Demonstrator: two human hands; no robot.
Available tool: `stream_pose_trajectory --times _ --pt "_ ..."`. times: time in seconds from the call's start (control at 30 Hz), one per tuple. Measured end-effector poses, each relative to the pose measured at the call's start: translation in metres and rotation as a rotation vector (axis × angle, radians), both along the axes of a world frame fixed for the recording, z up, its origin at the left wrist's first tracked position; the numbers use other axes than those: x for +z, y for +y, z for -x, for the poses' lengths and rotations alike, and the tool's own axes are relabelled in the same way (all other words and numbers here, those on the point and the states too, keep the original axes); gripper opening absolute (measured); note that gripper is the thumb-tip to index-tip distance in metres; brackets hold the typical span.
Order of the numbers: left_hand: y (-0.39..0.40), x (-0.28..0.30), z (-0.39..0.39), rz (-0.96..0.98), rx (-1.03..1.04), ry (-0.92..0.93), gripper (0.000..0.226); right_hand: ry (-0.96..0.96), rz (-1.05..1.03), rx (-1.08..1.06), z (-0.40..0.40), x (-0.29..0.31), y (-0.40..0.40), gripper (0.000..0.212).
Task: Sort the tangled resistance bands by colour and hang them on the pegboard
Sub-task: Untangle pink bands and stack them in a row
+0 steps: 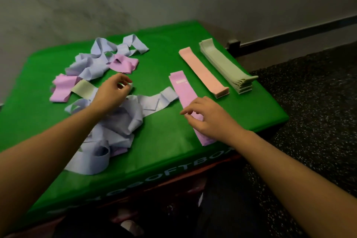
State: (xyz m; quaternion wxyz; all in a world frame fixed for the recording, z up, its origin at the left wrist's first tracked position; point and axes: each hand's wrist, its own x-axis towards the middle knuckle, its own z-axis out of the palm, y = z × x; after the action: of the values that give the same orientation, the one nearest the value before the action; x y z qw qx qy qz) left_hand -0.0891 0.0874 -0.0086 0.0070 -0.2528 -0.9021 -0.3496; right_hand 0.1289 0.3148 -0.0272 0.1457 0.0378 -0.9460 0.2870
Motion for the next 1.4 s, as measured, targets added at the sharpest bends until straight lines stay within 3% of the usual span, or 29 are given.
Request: stream_pose_trajectory --times 0.2,0.43,0.63,0.8,0.9,0.97,1.13,1.33,1.4 --pt "-0.085 -0.008 0.008 -0.020 0.091 0.075 0.008 0.014 0.006 0.038 0.056 0.010 -0.045 0.018" --pt "-0.141 -0.031 0.005 0.015 0.123 0.054 0.016 -0.098 0.031 0.142 0.126 0.027 -0.107 0.021" --pt "-0.137 -0.041 -0.004 0.184 -0.056 0.363 0.038 -0.270 0.049 0.200 0.158 0.020 -0.139 0.028" --pt "-0.108 -0.035 -0.006 0.262 -0.330 0.305 0.042 -0.395 -0.133 0.116 0.160 0.005 -0.118 0.027" --pt "-0.102 -0.043 -0.006 0.436 -0.384 0.369 0.049 -0.427 -0.226 0.112 0.156 0.001 -0.111 0.045" --pt "-0.104 -0.048 -0.006 0.473 -0.372 0.437 0.052 -0.451 -0.257 0.120 0.155 0.000 -0.112 0.043" --pt "-0.106 -0.045 -0.005 0.395 -0.407 0.546 0.038 -0.367 -0.261 0.103 0.158 0.001 -0.120 0.021" --pt "-0.122 -0.035 -0.008 0.282 -0.292 0.550 0.032 -0.232 -0.102 0.072 0.154 0.016 -0.116 0.019" --pt "-0.128 -0.030 -0.009 0.248 -0.218 0.521 0.031 -0.198 0.052 0.039 0.152 0.022 -0.116 0.012"
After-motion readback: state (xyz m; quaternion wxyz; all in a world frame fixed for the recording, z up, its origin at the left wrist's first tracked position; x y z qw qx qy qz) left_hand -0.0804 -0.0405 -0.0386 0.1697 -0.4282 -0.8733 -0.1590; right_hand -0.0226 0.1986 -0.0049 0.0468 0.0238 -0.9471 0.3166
